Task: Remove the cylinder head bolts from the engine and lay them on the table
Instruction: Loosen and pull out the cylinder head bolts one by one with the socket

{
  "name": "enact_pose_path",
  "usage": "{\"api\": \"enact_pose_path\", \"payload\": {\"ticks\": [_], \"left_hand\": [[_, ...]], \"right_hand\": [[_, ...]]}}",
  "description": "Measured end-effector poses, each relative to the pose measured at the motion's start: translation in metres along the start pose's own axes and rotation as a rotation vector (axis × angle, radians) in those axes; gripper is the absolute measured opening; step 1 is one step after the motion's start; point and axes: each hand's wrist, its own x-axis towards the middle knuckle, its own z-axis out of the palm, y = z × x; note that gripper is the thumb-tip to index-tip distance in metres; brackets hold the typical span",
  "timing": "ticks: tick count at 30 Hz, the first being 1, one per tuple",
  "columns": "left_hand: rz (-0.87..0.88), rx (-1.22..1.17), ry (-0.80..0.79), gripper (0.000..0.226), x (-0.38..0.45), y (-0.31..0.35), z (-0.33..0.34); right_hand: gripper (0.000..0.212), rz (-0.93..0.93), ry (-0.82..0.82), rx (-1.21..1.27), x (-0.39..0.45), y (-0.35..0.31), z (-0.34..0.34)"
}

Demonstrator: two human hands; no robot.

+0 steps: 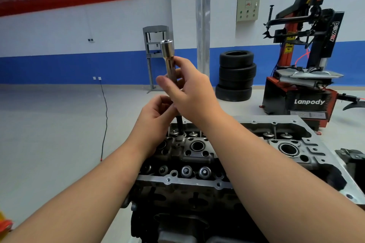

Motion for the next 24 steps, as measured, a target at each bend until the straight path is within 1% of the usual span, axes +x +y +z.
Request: {"api": "enact_pose_path", "payload": {"ticks": [2, 3, 5, 6, 7, 8, 9, 10, 11, 13, 15, 16, 17, 19, 20, 21, 22, 24], "left_hand": [[0.008, -0.002, 0.015, 0.010, 0.0000, -0.0011, 0.0004], [0.013, -0.009, 0.012, 0.010, 0.0002, -0.0016, 0.0003], [0.024, -0.014, -0.016, 0.009, 0.0001, -0.0025, 0.0003], [0.021, -0.001, -0.034, 0.015, -0.0006, -0.0013, 0.0011], [0.014, 0.012, -0.052, 0.020, -0.0011, -0.0006, 0.0013], [0.012, 0.024, -0.059, 0.020, -0.0012, -0.0001, 0.0011], [0.020, 0.036, -0.056, 0.019, -0.0007, -0.0009, 0.0007], [0.028, 0.038, -0.046, 0.015, -0.0006, -0.0011, 0.0003], [0.030, 0.026, -0.032, 0.009, -0.0001, -0.0012, 0.0000], [0.028, 0.005, -0.009, 0.002, 0.0009, -0.0016, -0.0002], [0.026, 0.000, 0.001, 0.004, 0.0011, -0.0022, 0.0001], [0.022, 0.003, -0.005, 0.008, 0.0011, -0.0024, 0.0003], [0.011, 0.009, -0.018, 0.016, 0.0010, -0.0033, 0.0004], [-0.017, 0.014, -0.043, 0.026, 0.0003, -0.0015, 0.0006], [-0.015, 0.018, -0.047, 0.027, 0.0002, -0.0011, 0.0004], [-0.002, 0.026, -0.040, 0.025, 0.0004, -0.0017, 0.0000], [0.016, 0.032, -0.029, 0.021, 0.0007, -0.0020, -0.0004], [0.042, 0.039, -0.010, 0.008, 0.0013, -0.0018, -0.0011]], "right_hand": [[0.018, -0.075, 0.052, -0.036, -0.0002, 0.0007, 0.0001], [0.009, -0.083, 0.055, -0.038, 0.0000, 0.0010, 0.0000], [0.003, -0.034, 0.021, 0.007, 0.0013, 0.0020, -0.0009], [0.012, 0.007, 0.007, 0.036, 0.0020, 0.0009, -0.0015], [0.027, 0.048, -0.001, 0.055, 0.0022, -0.0002, -0.0019], [0.040, 0.077, -0.010, 0.066, 0.0023, 0.0000, -0.0022], [0.048, 0.088, -0.014, 0.067, 0.0019, -0.0001, -0.0021], [0.050, 0.079, -0.015, 0.062, 0.0011, -0.0003, -0.0013], [0.049, 0.059, -0.007, 0.041, 0.0002, -0.0005, -0.0006], [0.036, -0.012, 0.038, -0.011, -0.0009, 0.0001, -0.0002], [0.019, -0.048, 0.063, -0.033, -0.0008, 0.0016, -0.0009], [0.016, -0.033, 0.048, -0.024, 0.0000, 0.0020, -0.0011], [0.018, -0.003, 0.015, -0.011, 0.0007, 0.0014, -0.0009], [0.037, 0.064, -0.047, 0.017, 0.0012, -0.0009, -0.0002], [0.047, 0.077, -0.064, 0.026, 0.0011, -0.0010, -0.0002], [0.052, 0.078, -0.071, 0.029, 0.0009, -0.0009, -0.0001], [0.053, 0.071, -0.069, 0.028, 0.0007, -0.0013, 0.0003], [0.044, 0.010, -0.029, 0.012, -0.0004, -0.0006, 0.0009]]}}
